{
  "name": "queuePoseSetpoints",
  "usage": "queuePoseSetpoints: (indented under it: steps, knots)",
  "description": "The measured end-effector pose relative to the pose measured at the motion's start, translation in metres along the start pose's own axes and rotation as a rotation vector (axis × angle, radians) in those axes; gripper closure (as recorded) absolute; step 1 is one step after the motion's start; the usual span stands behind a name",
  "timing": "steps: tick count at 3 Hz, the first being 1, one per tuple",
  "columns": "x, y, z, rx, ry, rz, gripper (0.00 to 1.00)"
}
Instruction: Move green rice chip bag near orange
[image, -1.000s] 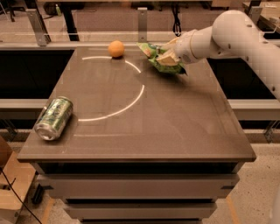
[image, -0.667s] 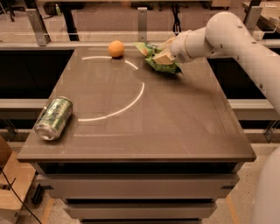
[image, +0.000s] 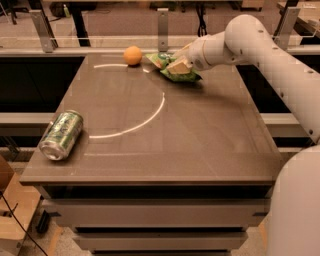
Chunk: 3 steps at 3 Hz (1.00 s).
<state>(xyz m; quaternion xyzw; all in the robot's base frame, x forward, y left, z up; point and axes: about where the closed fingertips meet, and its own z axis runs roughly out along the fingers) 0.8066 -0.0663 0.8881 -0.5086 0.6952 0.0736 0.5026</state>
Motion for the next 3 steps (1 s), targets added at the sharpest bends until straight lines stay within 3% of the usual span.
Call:
queuePoseSetpoints:
  steps: [1,3]
  knots:
    - [-0.0103,0.001,0.0021,-0.01,-0.015,0.002,0.05]
    - [-0.0104,0.0022,0.0039,-0.013,-0.015,0.002,0.0]
